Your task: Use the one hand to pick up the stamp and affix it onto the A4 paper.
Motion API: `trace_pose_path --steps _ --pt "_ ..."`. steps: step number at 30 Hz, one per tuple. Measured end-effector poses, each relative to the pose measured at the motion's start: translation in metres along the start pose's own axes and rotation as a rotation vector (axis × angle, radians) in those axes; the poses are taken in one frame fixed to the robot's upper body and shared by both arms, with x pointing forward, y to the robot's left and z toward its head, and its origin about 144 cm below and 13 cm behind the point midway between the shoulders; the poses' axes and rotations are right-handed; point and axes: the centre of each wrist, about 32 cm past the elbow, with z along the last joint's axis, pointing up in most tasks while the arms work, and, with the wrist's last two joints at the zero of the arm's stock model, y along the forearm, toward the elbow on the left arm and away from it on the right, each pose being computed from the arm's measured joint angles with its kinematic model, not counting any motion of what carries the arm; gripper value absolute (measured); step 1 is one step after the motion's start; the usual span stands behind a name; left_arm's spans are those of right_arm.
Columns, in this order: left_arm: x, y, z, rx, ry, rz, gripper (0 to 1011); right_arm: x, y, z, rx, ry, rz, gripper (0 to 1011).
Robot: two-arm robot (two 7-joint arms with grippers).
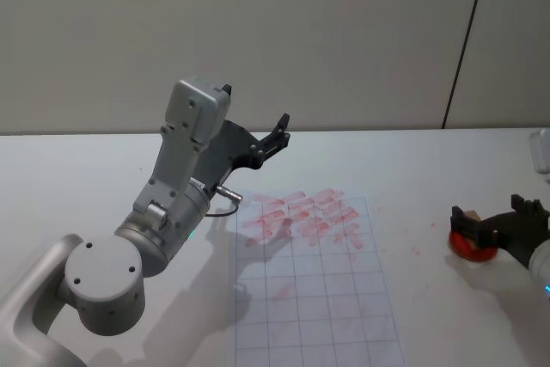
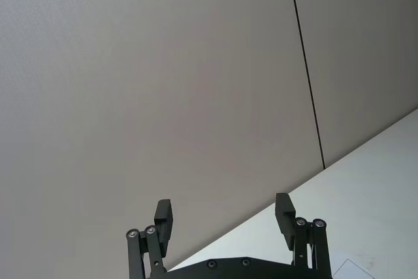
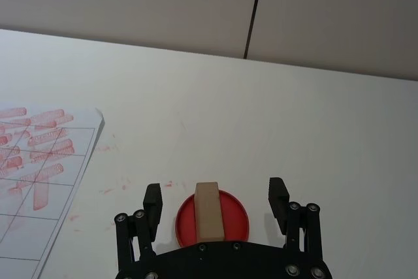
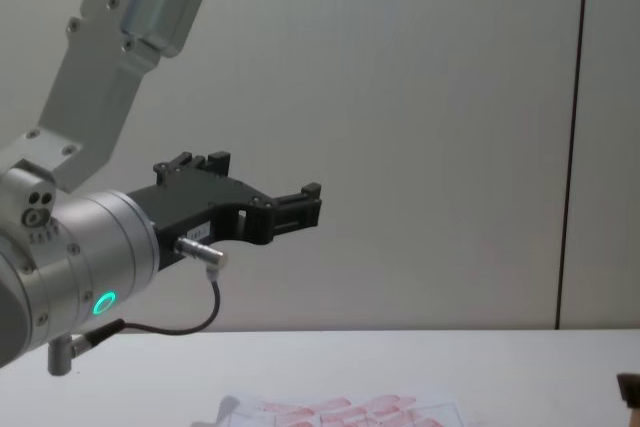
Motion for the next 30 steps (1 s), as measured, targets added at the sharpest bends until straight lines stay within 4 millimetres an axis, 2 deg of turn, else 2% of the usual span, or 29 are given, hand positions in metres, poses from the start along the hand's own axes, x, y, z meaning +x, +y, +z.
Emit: trace_pose_path --steps 15,21,26,27,30 --pt "0.0 0.0 0.0 0.0 0.0 0.0 1001 0.003 0.01 -0.01 -0.042 0.017 0.012 1001" --pt "0.0 0.0 0.0 0.0 0.0 0.0 1001 0.004 0.013 -0.013 -0.039 0.018 0.02 885" --pt "0.0 0.0 0.0 0.0 0.0 0.0 1001 0.003 0.015 -0.015 -0.034 0.013 0.027 743" --pt "0.0 0.0 0.0 0.0 0.0 0.0 1001 0.003 0.016 -0.016 -0.034 0.012 0.027 686" --pt "0.0 0.0 0.0 0.0 0.0 0.0 1001 0.003 0.016 -0.016 -0.033 0.01 0.027 626"
